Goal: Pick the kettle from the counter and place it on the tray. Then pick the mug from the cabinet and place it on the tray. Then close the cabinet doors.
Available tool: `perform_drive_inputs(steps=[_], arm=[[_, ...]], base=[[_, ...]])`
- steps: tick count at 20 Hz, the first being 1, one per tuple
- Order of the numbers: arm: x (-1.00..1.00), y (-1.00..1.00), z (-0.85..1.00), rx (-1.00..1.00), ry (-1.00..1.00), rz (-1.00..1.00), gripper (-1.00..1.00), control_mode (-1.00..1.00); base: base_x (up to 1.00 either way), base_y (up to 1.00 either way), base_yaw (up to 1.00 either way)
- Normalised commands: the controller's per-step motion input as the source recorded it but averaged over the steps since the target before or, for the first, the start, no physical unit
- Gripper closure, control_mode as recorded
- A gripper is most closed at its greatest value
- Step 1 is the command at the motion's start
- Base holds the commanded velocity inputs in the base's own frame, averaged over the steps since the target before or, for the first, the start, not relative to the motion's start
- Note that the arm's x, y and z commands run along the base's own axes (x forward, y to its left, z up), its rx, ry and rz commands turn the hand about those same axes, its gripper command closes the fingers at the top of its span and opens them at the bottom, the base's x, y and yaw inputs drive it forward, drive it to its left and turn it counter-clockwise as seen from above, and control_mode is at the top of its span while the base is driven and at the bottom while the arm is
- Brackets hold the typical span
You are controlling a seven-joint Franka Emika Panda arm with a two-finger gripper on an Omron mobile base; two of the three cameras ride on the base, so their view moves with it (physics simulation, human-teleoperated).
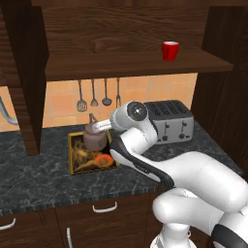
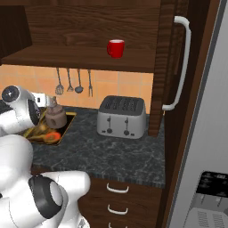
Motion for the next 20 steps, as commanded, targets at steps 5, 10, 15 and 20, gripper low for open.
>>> perform_drive_inputs(steps=[5, 10, 15, 20], arm=[[0.0, -0.03, 0.0, 0.0, 0.02, -0.03, -1.0, -1.0], [-0.04, -0.44, 0.37, 0.0, 0.0, -0.15, -1.0, -1.0], [-0.12, -0.72, 0.96, 0.02, 0.07, -0.35, -1.0, -1.0], [-0.12, -0.71, 0.95, 0.06, 0.04, -0.37, -1.0, -1.0]], base=[[0.0, 0.0, 0.0], [0.0, 0.0, 0.0], [0.0, 0.0, 0.0], [0.0, 0.0, 0.0]])
